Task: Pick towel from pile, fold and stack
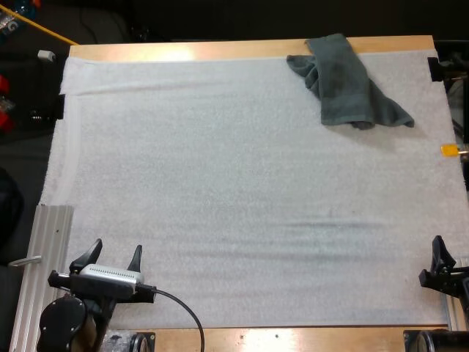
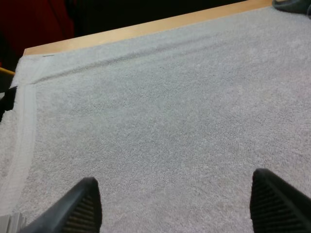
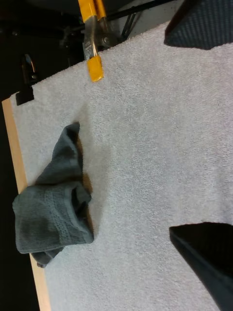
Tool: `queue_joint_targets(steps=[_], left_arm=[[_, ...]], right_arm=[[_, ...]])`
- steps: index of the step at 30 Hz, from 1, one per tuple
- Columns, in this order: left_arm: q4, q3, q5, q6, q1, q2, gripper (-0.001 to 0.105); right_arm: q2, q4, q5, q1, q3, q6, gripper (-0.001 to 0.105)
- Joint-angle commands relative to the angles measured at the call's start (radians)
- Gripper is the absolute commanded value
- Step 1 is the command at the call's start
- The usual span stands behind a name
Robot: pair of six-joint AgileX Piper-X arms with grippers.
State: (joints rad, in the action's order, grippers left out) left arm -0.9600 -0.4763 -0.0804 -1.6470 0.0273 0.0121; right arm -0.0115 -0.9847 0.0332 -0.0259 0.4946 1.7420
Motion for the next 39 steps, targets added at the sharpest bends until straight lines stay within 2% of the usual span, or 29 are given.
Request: queue_joint_targets(steps=[1, 5, 6, 8, 13, 15, 17, 22, 27, 33, 39], left_arm=[[0.019, 0.001, -0.005, -0.001, 0.001, 0.139, 0.062], [0.025, 0.001, -0.054, -0.003, 0.001, 0.139, 0.062], [0.032, 0.001, -0.114, -0.005, 0.001, 0.139, 0.062], [0.041, -0.002, -0.184, -0.025, 0.001, 0.137, 0.062], [0.047, -0.043, -0.282, -0.076, 0.001, 0.111, 0.062], [0.047, -0.081, -0.371, -0.077, 0.001, 0.085, 0.062], [0.047, -0.108, -0.42, -0.077, 0.001, 0.067, 0.062], [0.05, -0.158, -0.473, -0.077, 0.001, 0.017, 0.062], [0.089, -0.183, -0.533, -0.077, 0.001, -0.05, 0.062], [0.107, -0.237, -0.554, -0.077, 0.001, -0.187, 0.062], [0.107, -0.274, -0.554, -0.077, 0.001, -0.28, 0.062]], right_arm=[[-0.039, 0.009, 0.001, 0.002, 0.003, 0.007, 0.071], [-0.039, 0.016, -0.005, 0.002, 0.003, 0.003, 0.071], [-0.039, 0.027, -0.042, 0.002, 0.003, 0.003, 0.071], [-0.032, 0.03, -0.083, 0.002, 0.006, 0.003, 0.071], [0.009, 0.022, -0.194, 0.002, 0.043, 0.007, 0.071], [0.045, 0.023, -0.287, 0.002, 0.074, 0.007, 0.071], [0.073, 0.023, -0.346, 0.002, 0.094, 0.009, 0.071], [0.145, 0.044, -0.418, 0.002, 0.134, 0.009, 0.071], [0.248, 0.095, -0.419, 0.002, 0.174, 0.005, 0.071], [0.473, 0.202, -0.409, 0.002, 0.23, -0.031, 0.071], [0.705, 0.362, -0.339, 0.051, 0.279, -0.123, 0.071]])
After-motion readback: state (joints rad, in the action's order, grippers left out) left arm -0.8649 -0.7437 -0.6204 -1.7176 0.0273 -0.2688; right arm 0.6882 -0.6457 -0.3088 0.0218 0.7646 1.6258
